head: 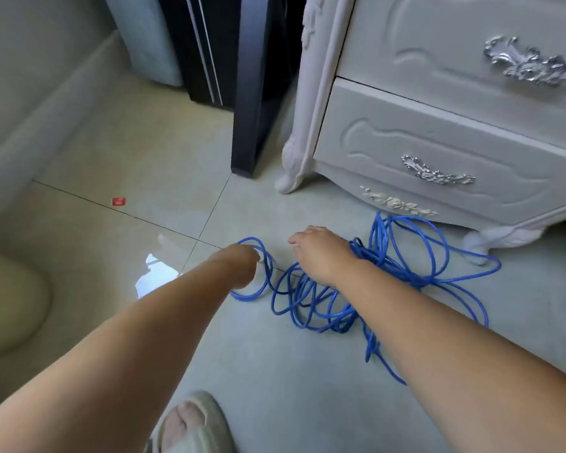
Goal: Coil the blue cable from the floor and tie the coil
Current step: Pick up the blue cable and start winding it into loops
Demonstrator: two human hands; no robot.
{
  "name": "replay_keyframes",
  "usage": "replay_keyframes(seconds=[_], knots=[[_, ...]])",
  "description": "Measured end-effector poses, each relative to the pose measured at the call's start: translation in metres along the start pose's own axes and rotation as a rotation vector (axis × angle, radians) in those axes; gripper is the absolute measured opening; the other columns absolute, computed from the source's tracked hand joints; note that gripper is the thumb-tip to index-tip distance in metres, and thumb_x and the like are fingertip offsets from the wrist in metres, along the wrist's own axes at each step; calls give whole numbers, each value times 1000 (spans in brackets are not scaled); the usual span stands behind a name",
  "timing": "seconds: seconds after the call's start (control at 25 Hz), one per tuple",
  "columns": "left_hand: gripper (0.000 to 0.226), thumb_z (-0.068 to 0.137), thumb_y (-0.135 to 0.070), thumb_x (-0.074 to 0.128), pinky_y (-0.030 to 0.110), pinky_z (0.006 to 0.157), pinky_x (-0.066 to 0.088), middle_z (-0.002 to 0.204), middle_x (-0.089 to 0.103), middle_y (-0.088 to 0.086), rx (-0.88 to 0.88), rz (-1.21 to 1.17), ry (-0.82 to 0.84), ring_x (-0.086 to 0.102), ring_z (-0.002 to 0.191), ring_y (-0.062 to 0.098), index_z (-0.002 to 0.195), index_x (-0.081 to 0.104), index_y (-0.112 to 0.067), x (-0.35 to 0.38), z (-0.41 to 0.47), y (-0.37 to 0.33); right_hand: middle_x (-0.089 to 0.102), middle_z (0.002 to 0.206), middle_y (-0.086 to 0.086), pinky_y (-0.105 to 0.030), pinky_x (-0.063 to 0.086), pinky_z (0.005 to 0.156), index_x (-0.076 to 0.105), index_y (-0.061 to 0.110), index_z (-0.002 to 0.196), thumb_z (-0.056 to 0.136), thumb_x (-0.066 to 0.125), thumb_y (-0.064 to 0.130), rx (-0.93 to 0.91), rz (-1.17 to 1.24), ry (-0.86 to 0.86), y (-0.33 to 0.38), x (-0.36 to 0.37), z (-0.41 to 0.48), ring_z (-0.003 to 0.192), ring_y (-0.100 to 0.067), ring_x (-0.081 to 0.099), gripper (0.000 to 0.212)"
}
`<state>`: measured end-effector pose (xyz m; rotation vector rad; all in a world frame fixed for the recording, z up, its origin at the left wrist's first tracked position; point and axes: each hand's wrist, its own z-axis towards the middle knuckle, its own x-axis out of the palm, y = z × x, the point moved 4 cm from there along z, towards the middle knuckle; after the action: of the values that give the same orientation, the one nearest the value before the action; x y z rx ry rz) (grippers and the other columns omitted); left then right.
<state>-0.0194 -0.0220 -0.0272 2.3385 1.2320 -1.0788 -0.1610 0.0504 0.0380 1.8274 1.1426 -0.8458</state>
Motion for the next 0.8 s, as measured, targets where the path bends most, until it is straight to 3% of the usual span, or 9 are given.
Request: replay_keyframes(seconds=[0.08, 0.2, 0.32, 0.44, 0.56, 0.64, 0.8], knots=[[42, 101, -13, 39, 25, 86, 41, 133, 56, 1, 12, -148, -8, 54, 118, 21, 142, 45, -21, 5, 13, -6, 56, 128, -9, -30, 35, 93, 55, 14, 131, 97, 41, 5, 10, 18, 26, -2, 7, 9, 126, -27, 44, 38], [37, 100, -14, 43, 27, 92, 43, 127, 61, 3, -3, -263, 22, 57, 116, 21, 136, 53, -19, 12, 22, -22, 55, 135, -8, -33, 35, 100, 51, 15, 137, 98, 41, 7, 9, 31, 40, -3, 15, 14, 131, -27, 41, 41], [28, 93, -10, 52, 30, 89, 51, 106, 72, 4, -62, -437, -5, 66, 101, 20, 112, 71, -16, 11, 18, -22, 53, 138, -6, -35, 38, 100, 48, 20, 141, 100, 39, 11, 33, 96, 10, -9, 16, 12, 132, -25, 40, 42], [18, 87, -8, 56, 27, 78, 53, 88, 75, 4, -91, -598, -85, 67, 80, 16, 96, 72, -12, -10, 4, -15, 53, 138, -6, -38, 41, 102, 50, 21, 139, 101, 35, 12, 84, 196, 8, -17, 16, 4, 130, -23, 43, 42], [15, 87, -4, 59, 33, 81, 56, 86, 73, 15, -108, -967, -89, 69, 76, 21, 101, 60, -9, -42, -25, -17, 55, 139, -6, -42, 43, 102, 53, 23, 136, 101, 34, 16, 123, 284, -9, -20, 3, -18, 125, -26, 49, 40], [14, 91, -2, 56, 31, 72, 60, 89, 71, 18, -55, -1148, -22, 71, 76, 24, 104, 55, -7, -64, -48, -28, 56, 137, -5, -41, 45, 101, 55, 25, 135, 101, 36, 19, 159, 379, -20, -18, -10, -38, 121, -26, 53, 39], [8, 97, -3, 54, 25, 59, 58, 90, 65, 15, 119, -1449, 33, 73, 70, 20, 102, 60, -6, -110, -102, -70, 64, 124, -5, -32, 44, 92, 65, 23, 122, 91, 49, 7, 228, 776, -38, -8, -40, -85, 109, -21, 58, 38]])
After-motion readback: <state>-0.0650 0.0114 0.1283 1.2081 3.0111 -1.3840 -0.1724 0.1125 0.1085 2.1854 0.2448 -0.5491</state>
